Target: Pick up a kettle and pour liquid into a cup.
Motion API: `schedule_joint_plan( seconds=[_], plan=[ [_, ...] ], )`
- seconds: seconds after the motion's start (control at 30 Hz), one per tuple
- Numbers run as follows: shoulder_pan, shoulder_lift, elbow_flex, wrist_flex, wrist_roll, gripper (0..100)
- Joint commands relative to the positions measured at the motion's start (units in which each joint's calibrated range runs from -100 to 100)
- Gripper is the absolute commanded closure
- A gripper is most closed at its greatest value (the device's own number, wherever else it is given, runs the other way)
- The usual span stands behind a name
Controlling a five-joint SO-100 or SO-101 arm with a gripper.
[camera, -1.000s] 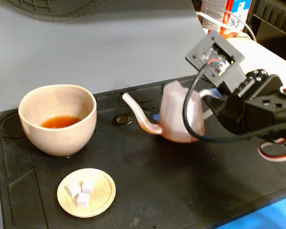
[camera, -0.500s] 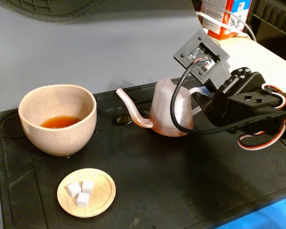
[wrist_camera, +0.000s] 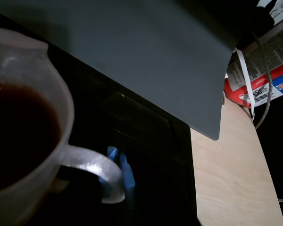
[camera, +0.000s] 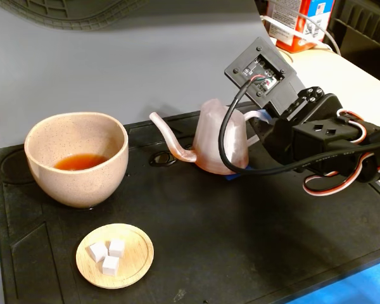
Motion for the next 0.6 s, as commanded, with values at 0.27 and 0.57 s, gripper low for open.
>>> schedule_joint_plan(
  seconds=[0.27, 0.57],
  plan=[
    [0.18, -0.84, -1.1, -1.29, 0.23, 99],
    [0.33, -0.76, 0.81, -1.81, 0.23, 99]
  ],
)
